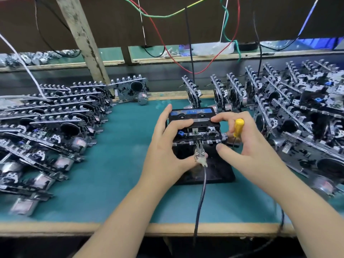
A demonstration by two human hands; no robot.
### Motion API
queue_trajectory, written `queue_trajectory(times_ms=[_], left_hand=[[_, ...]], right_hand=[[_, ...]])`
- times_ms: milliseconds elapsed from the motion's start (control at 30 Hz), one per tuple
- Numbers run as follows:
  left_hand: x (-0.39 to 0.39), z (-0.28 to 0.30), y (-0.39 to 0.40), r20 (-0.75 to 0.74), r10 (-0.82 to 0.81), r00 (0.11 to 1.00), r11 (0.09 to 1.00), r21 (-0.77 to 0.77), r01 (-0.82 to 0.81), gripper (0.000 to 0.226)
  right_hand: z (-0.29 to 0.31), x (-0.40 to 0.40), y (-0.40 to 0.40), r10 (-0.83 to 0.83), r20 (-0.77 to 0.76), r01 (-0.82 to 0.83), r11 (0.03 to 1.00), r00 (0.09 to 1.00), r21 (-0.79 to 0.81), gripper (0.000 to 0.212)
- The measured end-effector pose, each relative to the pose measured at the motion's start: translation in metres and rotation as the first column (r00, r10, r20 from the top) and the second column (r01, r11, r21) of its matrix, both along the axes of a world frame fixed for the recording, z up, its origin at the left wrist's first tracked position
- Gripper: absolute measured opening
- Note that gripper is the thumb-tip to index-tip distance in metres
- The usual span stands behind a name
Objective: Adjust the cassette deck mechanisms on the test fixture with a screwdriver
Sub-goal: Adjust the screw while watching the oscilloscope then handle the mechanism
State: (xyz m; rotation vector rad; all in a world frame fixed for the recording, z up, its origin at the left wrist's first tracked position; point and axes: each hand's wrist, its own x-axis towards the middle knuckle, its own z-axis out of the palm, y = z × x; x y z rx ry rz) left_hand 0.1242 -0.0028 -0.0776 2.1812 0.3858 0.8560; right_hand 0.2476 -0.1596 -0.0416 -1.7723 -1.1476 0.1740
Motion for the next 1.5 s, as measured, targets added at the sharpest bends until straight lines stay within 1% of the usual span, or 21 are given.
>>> queue_trajectory(times_ms=[67, 167, 233, 333, 367, 400, 433, 467, 500, 533, 567, 600, 633, 733, 800, 900, 1067, 1233, 1367, 1500], left_hand=[[0.001, -0.001, 0.001, 0.031, -0.008, 0.999, 1.000, 0.007, 0.008, 0.072], [0.002, 0.000, 0.001, 0.081, -0.012, 0.997, 1.000, 0.013, 0.011, 0.071], [-0.004, -0.016, -0.005, 0.071, -0.044, 0.997, 0.999, -0.013, 0.045, 0.070], [-0.040, -0.060, -0.040, -0.018, -0.052, 0.999, 0.991, -0.126, 0.049, 0.067], [-0.048, -0.075, -0.047, -0.064, -0.054, 0.996, 0.987, -0.157, 0.044, 0.066], [-0.047, -0.090, -0.049, -0.057, -0.022, 0.998, 0.990, -0.142, 0.014, 0.065], [-0.041, -0.082, -0.049, -0.171, -0.027, 0.985, 0.976, -0.217, -0.011, 0.065], [-0.051, -0.095, -0.054, -0.130, -0.011, 0.991, 0.981, -0.191, -0.014, 0.066], [-0.014, -0.031, -0.062, -0.027, -0.086, 0.996, 0.991, -0.101, 0.083, 0.067], [-0.011, -0.030, -0.058, 0.008, -0.040, 0.999, 0.995, -0.096, 0.041, 0.068], [-0.013, -0.027, -0.051, 0.014, -0.052, 0.999, 0.996, -0.069, 0.053, 0.068], [0.000, -0.013, -0.046, 0.070, -0.058, 0.996, 0.995, -0.073, 0.063, 0.067], [0.006, -0.009, -0.035, 0.052, -0.070, 0.996, 0.994, -0.080, 0.074, 0.067], [0.006, -0.008, -0.011, 0.064, 0.004, 0.998, 0.995, -0.096, 0.002, 0.067], [0.004, -0.006, -0.003, 0.090, 0.014, 0.996, 0.998, -0.066, -0.008, 0.068], [0.004, -0.011, 0.001, 0.059, 0.030, 0.998, 0.998, -0.055, -0.027, 0.071], [0.004, -0.006, -0.002, 0.081, 0.028, 0.996, 0.996, -0.082, -0.021, 0.068], [0.005, -0.009, 0.001, 0.067, 0.010, 0.998, 0.997, -0.076, -0.005, 0.074], [0.004, -0.008, 0.000, 0.069, 0.002, 0.998, 0.998, -0.070, 0.003, 0.073], [0.004, -0.009, 0.000, 0.066, 0.002, 0.998, 0.998, -0.070, 0.002, 0.075]], right_hand=[[-0.002, 0.002, 0.001, -0.005, 0.015, 0.005, 1.000, 1.000, 0.001, 0.038], [-0.002, -0.001, 0.000, -0.035, -0.015, 0.035, 0.999, 0.999, 0.000, 0.048], [-0.011, -0.010, -0.008, -0.027, -0.040, 0.026, 0.999, 0.999, -0.024, 0.052], [-0.060, -0.040, -0.035, -0.012, -0.114, -0.002, 0.992, 0.993, -0.127, 0.046], [-0.068, -0.045, -0.041, -0.046, -0.148, 0.021, 0.986, 0.988, -0.165, 0.042], [-0.082, -0.041, -0.043, -0.036, -0.151, 0.004, 0.978, 0.988, -0.209, 0.040], [-0.089, -0.037, -0.039, -0.061, -0.195, 0.002, 0.957, 0.979, -0.291, 0.040], [-0.104, -0.041, -0.040, -0.052, -0.208, -0.010, 0.958, 0.977, -0.286, 0.042], [-0.043, -0.021, -0.060, -0.086, -0.050, 0.076, 0.983, 0.995, -0.167, 0.048], [-0.035, -0.016, -0.060, -0.108, -0.044, 0.102, 0.987, 0.993, -0.124, 0.053], [-0.035, -0.010, -0.056, -0.090, -0.038, 0.086, 0.990, 0.995, -0.113, 0.057], [-0.026, -0.006, -0.043, -0.067, 0.011, 0.068, 0.995, 0.998, -0.067, 0.057], [-0.023, -0.002, -0.035, -0.073, 0.008, 0.073, 0.995, 0.997, -0.065, 0.057], [-0.015, -0.006, -0.010, -0.084, -0.003, 0.084, 0.996, 0.996, -0.023, 0.055], [-0.010, -0.008, 0.000, -0.071, 0.004, 0.071, 0.997, 0.997, -0.001, 0.053], [-0.014, -0.007, 0.001, -0.083, 0.005, 0.083, 0.996, 0.997, 0.013, 0.051], [-0.015, -0.006, 0.003, -0.104, -0.013, 0.104, 0.995, 0.995, 0.011, 0.051], [-0.016, -0.007, 0.004, -0.112, -0.028, 0.112, 0.994, 0.993, -0.013, 0.051], [-0.016, -0.008, 0.004, -0.112, -0.051, 0.112, 0.994, 0.992, -0.014, 0.050], [-0.017, -0.008, 0.004, -0.112, -0.039, 0.112, 0.994, 0.993, -0.007, 0.050]])
